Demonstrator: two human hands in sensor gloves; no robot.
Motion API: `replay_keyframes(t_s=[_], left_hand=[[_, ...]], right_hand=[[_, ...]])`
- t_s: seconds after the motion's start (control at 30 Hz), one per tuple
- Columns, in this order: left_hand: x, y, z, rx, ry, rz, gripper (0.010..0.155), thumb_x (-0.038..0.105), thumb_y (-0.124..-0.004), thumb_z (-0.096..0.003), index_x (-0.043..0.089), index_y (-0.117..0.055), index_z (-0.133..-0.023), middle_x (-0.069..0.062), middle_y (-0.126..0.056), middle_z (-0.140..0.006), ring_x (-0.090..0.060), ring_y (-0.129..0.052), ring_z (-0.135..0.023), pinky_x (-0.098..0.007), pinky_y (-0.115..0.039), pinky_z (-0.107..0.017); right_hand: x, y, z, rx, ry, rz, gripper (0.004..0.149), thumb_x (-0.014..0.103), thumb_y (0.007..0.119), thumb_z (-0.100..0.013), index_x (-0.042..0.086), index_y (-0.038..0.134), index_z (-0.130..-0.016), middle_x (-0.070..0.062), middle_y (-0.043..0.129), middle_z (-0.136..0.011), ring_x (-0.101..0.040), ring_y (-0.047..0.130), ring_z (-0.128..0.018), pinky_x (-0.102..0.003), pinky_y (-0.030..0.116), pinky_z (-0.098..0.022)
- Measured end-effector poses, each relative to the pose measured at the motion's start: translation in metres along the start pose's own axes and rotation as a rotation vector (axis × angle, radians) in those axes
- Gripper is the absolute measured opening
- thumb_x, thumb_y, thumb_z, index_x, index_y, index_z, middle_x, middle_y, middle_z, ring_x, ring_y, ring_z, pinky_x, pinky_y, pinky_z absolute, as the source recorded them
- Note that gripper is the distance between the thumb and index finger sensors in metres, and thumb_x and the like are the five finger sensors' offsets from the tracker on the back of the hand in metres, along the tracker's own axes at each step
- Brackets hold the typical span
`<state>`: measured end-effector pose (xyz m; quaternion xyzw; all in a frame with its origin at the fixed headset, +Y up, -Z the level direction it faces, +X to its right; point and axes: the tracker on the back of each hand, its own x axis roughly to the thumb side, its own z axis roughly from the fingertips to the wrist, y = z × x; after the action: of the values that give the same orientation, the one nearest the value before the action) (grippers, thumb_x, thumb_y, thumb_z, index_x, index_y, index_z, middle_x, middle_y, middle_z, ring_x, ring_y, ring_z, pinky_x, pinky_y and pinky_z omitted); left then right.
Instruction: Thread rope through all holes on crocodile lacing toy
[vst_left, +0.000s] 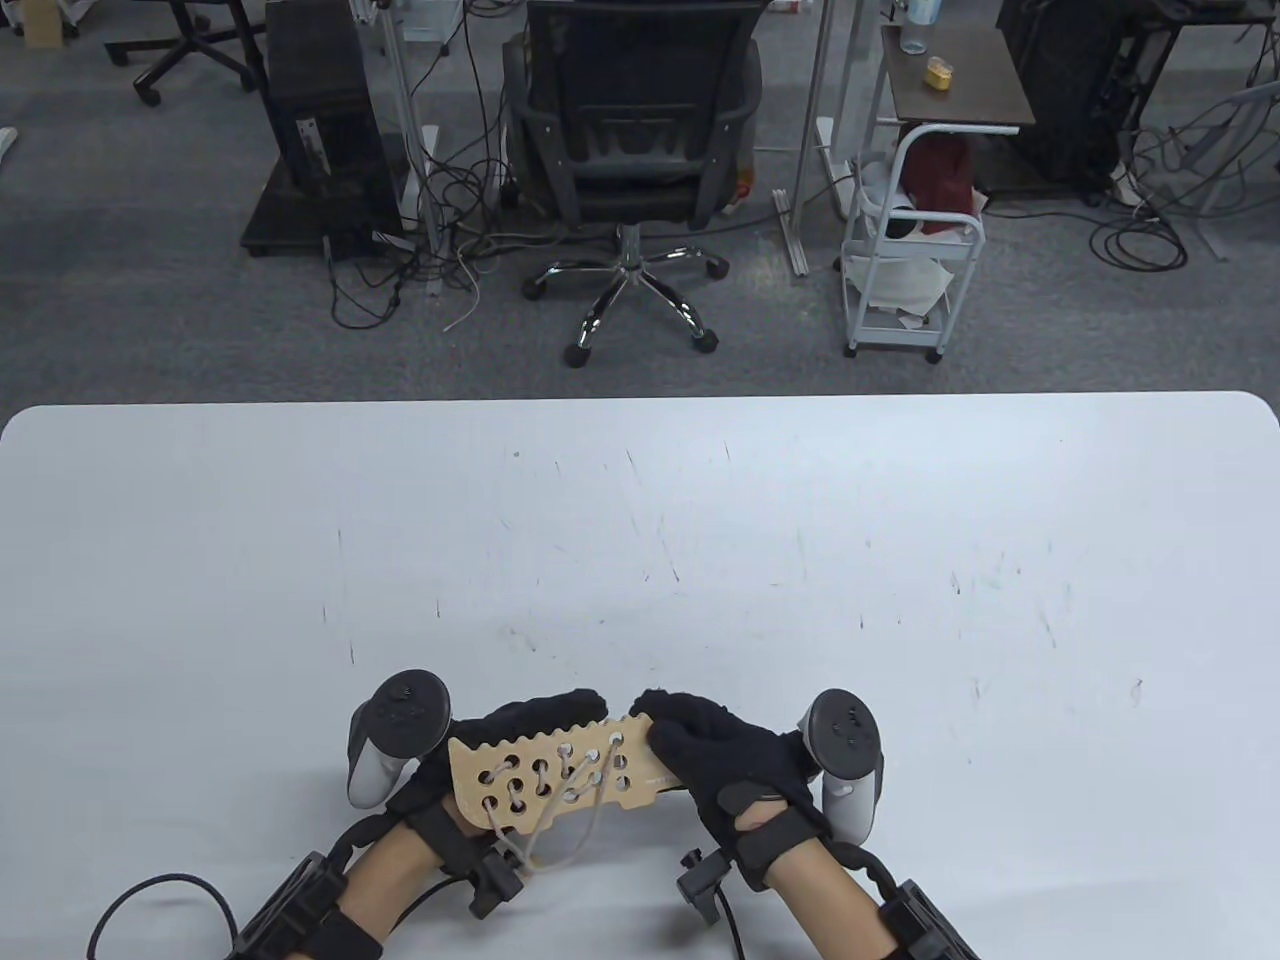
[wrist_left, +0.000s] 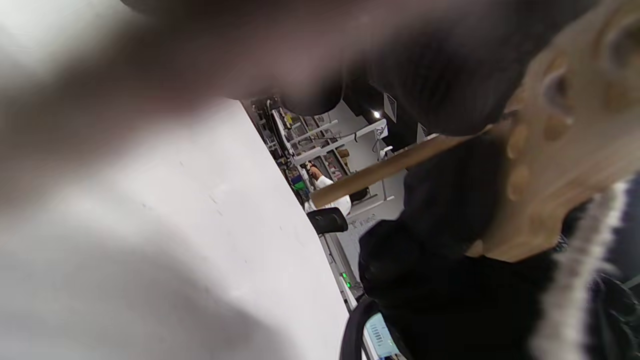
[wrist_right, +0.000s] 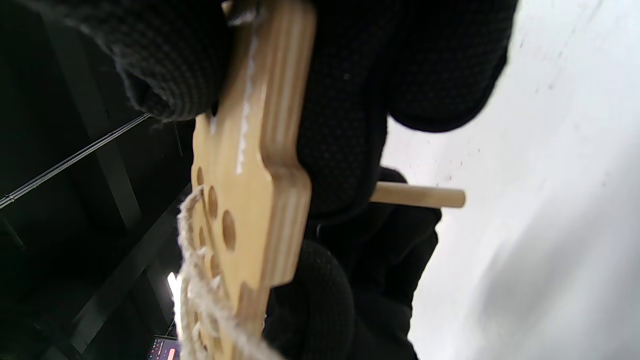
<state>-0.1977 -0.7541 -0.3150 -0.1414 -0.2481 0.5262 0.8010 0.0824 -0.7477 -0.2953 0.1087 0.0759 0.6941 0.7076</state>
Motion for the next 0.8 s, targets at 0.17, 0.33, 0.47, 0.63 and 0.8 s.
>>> replay_keyframes(t_s=[0.17,0.33,0.47,0.63,0.8], left_hand=[[0.005,-0.01,-0.001,-0.03,-0.029,0.014,0.06,0.045,-0.096,-0.0368,0.047,-0.078,-0.094,0.005,-0.089,-0.097,-0.027,-0.085,-0.089,-0.058,-0.052,-0.077],[0.007,-0.013,-0.001,0.001,-0.047,0.004,0.057,0.043,-0.098,-0.0365,0.04,-0.083,-0.091,0.007,-0.1,-0.084,-0.022,-0.096,-0.077,-0.056,-0.057,-0.075],[0.008,-0.011,-0.001,0.024,-0.05,0.01,0.051,0.039,-0.097,-0.0376,0.035,-0.087,-0.087,0.006,-0.105,-0.075,-0.02,-0.1,-0.07,-0.055,-0.061,-0.074],[0.007,-0.01,-0.001,0.02,-0.042,0.043,0.049,0.038,-0.096,-0.0386,0.034,-0.087,-0.087,0.005,-0.103,-0.075,-0.021,-0.098,-0.069,-0.057,-0.059,-0.074],[0.009,-0.012,-0.001,-0.02,-0.035,0.083,0.053,0.036,-0.09,-0.0413,0.029,-0.078,-0.093,0.0,-0.096,-0.079,-0.025,-0.092,-0.071,-0.059,-0.055,-0.075]], right_hand=[[-0.001,0.005,0.0,0.027,0.013,-0.037,0.044,0.038,0.084,-0.043,0.021,0.084,-0.084,-0.003,0.103,-0.064,-0.019,0.11,-0.044,-0.041,0.086,-0.041],[-0.002,0.007,0.001,0.037,0.016,-0.038,0.044,0.038,0.084,-0.043,0.02,0.084,-0.084,-0.004,0.104,-0.062,-0.019,0.111,-0.043,-0.041,0.086,-0.041],[-0.001,0.009,0.001,0.048,0.015,-0.038,0.044,0.038,0.084,-0.043,0.02,0.084,-0.084,-0.003,0.104,-0.063,-0.019,0.111,-0.043,-0.041,0.086,-0.04],[-0.002,0.007,0.0,0.04,0.01,-0.038,0.044,0.038,0.085,-0.043,0.02,0.084,-0.084,-0.003,0.104,-0.063,-0.019,0.111,-0.043,-0.041,0.086,-0.041],[-0.002,0.006,0.0,0.033,0.011,-0.057,0.044,0.038,0.084,-0.044,0.02,0.084,-0.084,-0.003,0.104,-0.063,-0.019,0.111,-0.043,-0.041,0.086,-0.041]])
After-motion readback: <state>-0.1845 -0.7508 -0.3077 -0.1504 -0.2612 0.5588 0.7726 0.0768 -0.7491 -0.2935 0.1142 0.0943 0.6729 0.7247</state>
